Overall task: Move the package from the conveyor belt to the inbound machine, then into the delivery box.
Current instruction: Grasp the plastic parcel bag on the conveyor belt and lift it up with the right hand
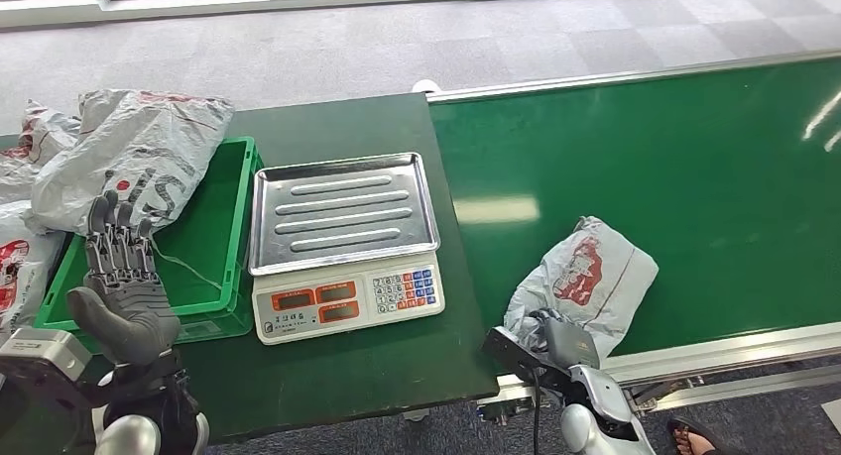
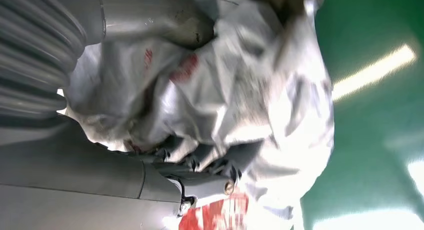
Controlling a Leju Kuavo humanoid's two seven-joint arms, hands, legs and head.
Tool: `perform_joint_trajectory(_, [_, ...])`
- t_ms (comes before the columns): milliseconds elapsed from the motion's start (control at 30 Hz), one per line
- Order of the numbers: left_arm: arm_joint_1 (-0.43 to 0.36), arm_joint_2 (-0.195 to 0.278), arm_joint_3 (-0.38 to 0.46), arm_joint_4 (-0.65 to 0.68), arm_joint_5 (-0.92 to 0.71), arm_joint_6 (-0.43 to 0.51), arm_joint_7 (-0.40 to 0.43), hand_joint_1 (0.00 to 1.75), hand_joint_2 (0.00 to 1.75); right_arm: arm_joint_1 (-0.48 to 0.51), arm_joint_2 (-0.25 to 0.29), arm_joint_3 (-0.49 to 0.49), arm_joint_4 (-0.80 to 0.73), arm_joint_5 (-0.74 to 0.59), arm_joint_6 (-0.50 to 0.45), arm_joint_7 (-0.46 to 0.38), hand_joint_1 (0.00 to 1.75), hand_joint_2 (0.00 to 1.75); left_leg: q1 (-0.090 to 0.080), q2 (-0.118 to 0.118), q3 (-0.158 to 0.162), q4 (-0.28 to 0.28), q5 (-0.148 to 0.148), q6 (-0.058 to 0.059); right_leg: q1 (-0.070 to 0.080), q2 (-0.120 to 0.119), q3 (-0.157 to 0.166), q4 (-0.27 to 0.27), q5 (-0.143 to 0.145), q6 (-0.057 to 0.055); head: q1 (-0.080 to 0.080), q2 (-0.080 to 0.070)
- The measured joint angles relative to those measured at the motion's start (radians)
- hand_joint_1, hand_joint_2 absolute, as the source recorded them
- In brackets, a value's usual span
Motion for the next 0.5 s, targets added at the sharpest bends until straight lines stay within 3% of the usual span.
perform_joint_trajectory(500, [0.024, 0.000, 0.001, -0.014, -0.002, 0.000, -0.025, 0.00, 0.00, 0.041, 0.005, -0.013, -0.122, 0.079, -0.085, 0.006, 1.75, 1.75, 0.000, 0.000, -0.001, 0.000, 0.000, 0.000, 0.000, 0.000, -0.002, 0.000, 0.000, 0.000, 0.000, 0.000])
